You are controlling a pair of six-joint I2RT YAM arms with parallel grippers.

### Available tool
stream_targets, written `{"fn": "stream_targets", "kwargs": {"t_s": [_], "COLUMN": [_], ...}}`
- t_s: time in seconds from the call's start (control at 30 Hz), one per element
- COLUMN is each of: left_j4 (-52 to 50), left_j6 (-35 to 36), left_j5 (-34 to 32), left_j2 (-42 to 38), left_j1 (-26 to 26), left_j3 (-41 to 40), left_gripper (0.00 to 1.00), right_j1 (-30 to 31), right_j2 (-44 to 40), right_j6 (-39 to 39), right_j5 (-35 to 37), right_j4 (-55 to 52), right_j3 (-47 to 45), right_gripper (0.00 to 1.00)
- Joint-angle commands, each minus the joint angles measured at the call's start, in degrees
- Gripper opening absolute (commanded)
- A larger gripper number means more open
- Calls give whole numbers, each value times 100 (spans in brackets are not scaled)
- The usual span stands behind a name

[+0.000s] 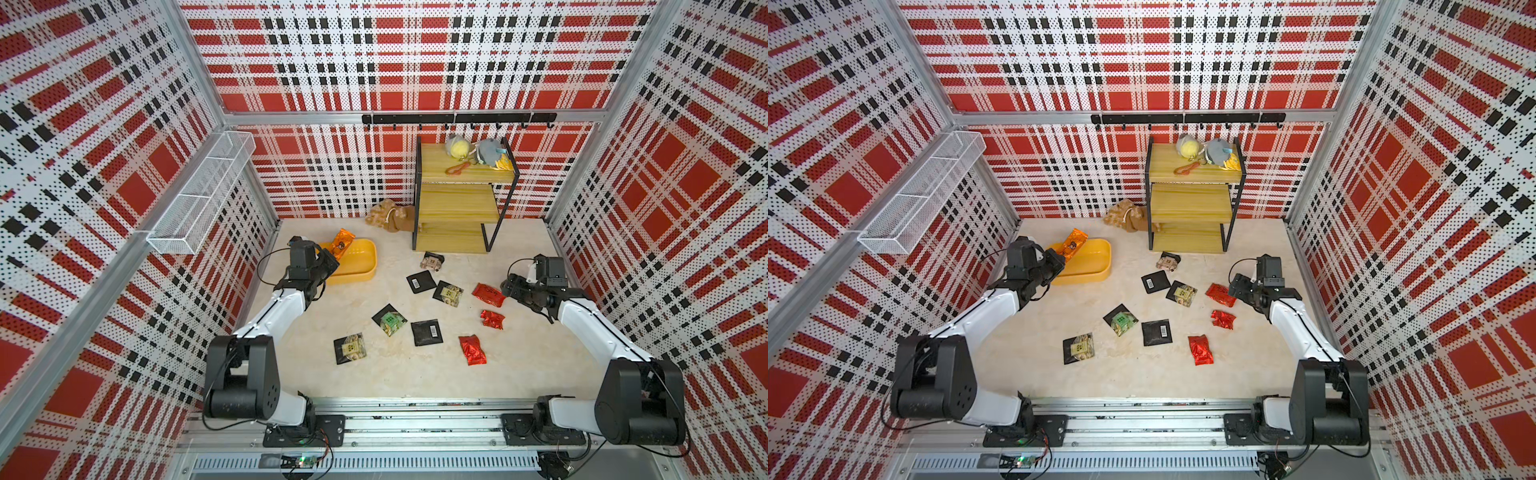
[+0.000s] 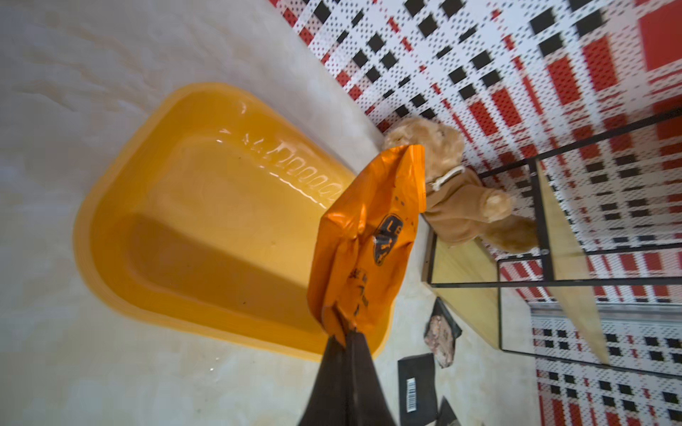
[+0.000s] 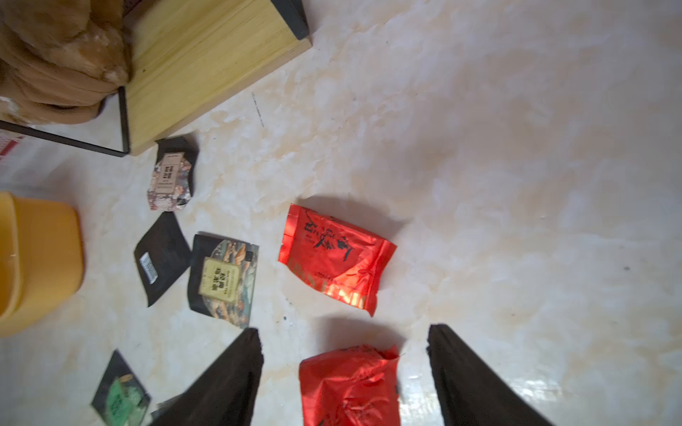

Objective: Put the tea bags into the storage box
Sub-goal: Place the tea bag in the storage box.

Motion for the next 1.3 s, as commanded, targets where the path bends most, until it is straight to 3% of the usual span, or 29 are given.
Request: {"fn": "stream_targets", "kwargs": {"t_s": [0.0, 0.33, 0.73, 1.03, 1.27], "left_j4": [-326, -374, -478, -502, -505], "left_j6": [432, 668, 797, 801, 764], "left_j5": [159, 518, 668, 696, 858], "left_j2": [84, 218, 738, 661, 441], "left_j1": [99, 629, 653, 684, 684], "left_j3": [132, -211, -66, -46, 145], "left_gripper": [0, 0, 0, 37, 52], "right_j1": [-271, -426, -459, -461, -474], "right_j2": [28, 497, 1277, 1575, 1717], "right_j6": [164, 164, 164, 164, 164], "right_j5": [-599, -830, -1115, -1272, -1353], "right_j4": [261, 550, 1143, 1448, 1598], "right_j3": [-191, -468, -514, -540, -580], "right_gripper": [68, 56, 44, 40, 31]}}
